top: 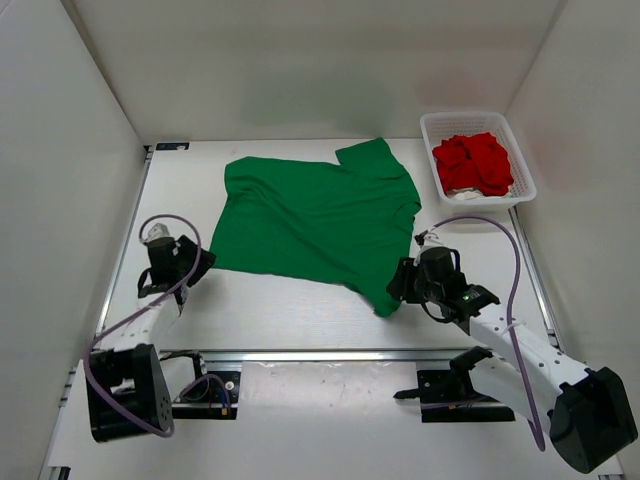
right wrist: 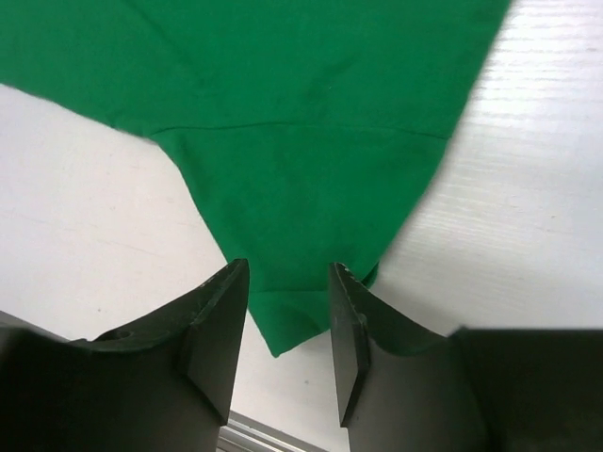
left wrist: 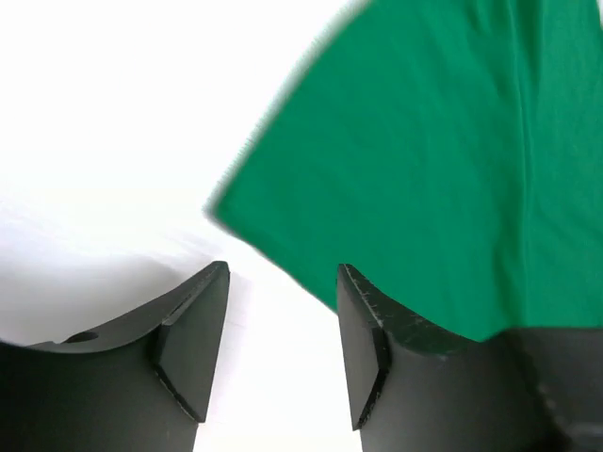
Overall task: Fold and stack the t-shirts
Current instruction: Flatten out the tshirt
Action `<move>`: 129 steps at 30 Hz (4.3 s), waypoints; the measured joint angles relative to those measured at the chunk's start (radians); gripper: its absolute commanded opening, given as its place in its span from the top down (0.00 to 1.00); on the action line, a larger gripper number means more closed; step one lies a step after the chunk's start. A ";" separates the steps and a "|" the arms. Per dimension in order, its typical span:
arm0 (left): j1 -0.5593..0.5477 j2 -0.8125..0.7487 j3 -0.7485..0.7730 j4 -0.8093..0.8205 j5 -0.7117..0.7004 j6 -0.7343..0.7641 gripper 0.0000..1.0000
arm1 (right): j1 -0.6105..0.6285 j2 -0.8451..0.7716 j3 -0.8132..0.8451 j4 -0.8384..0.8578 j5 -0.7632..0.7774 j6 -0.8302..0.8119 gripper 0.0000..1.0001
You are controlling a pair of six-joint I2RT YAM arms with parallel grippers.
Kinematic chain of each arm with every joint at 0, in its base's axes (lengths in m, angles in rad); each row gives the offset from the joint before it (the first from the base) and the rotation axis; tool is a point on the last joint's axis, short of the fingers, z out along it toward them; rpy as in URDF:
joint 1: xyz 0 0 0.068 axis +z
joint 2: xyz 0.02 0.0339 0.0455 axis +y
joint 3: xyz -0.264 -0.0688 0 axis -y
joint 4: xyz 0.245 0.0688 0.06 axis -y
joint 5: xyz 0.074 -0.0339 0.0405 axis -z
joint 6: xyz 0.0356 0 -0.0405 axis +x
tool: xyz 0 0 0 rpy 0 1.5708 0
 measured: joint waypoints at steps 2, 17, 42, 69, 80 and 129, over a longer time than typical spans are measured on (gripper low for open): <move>0.076 -0.047 -0.024 -0.002 -0.011 -0.013 0.37 | 0.005 -0.001 -0.011 0.008 -0.002 0.003 0.62; 0.077 0.200 -0.003 0.104 -0.005 -0.106 0.52 | 0.101 0.010 -0.032 0.037 0.001 0.002 0.63; -0.086 0.201 0.082 0.207 -0.035 -0.126 1.00 | 0.306 0.300 0.233 -0.246 0.204 -0.047 0.57; 0.017 0.112 0.245 0.175 0.119 -0.174 1.00 | 0.034 -0.118 0.093 -0.401 0.104 0.098 0.56; -0.057 0.089 0.277 0.156 0.119 -0.143 1.00 | -0.142 0.269 0.034 0.023 -0.065 0.052 0.46; 0.028 0.280 0.498 0.049 0.133 -0.079 1.00 | -0.034 0.279 0.393 -0.001 -0.194 -0.054 1.00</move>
